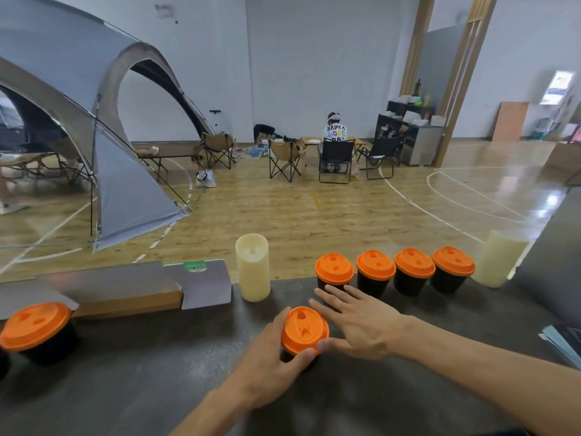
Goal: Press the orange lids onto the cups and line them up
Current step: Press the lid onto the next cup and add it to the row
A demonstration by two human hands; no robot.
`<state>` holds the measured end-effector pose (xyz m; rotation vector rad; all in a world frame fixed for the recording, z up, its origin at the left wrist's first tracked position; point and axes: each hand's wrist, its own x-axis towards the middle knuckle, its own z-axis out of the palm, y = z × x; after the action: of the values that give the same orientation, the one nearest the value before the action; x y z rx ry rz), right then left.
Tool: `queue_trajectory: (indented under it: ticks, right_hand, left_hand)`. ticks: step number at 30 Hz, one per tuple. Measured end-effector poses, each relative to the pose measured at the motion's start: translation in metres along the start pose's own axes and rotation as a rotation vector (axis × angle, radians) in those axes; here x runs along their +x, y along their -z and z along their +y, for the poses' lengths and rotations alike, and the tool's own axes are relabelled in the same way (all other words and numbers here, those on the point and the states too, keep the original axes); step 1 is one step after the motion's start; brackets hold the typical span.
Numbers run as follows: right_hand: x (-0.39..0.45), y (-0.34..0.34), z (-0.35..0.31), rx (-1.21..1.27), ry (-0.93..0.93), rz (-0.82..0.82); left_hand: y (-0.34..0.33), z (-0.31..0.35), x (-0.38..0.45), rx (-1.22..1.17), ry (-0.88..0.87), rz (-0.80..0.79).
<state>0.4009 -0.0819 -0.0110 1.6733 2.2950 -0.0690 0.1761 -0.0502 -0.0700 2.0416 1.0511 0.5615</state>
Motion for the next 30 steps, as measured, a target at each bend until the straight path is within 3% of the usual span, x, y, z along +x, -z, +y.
queue_trajectory:
  ticks: [5, 9, 14, 21, 27, 30]
  right_hand:
    - [0.0, -0.005, -0.001, 0.022, 0.009, 0.003]
    - [0.002, -0.009, -0.003, 0.071, 0.021, 0.003]
    - [0.004, -0.013, 0.0, 0.15, 0.018, -0.028]
    - [0.005, -0.009, 0.0, 0.212, 0.04, -0.086]
    - [0.006, -0.005, -0.001, 0.216, 0.037, -0.123]
    - [0.006, -0.004, -0.001, 0.22, 0.034, -0.129]
  left_hand:
    - [-0.021, 0.013, 0.001, -0.359, 0.198, -0.017]
    - [-0.023, 0.014, 0.0, -0.511, 0.29, 0.011]
    - [-0.024, 0.012, 0.001, -0.438, 0.314, 0.069]
    - [0.011, 0.0, 0.01, -0.294, 0.193, 0.051]
    - [0.04, -0.003, 0.052, -0.035, 0.243, -0.127]
    - [0.051, 0.006, 0.075, -0.042, 0.322, -0.296]
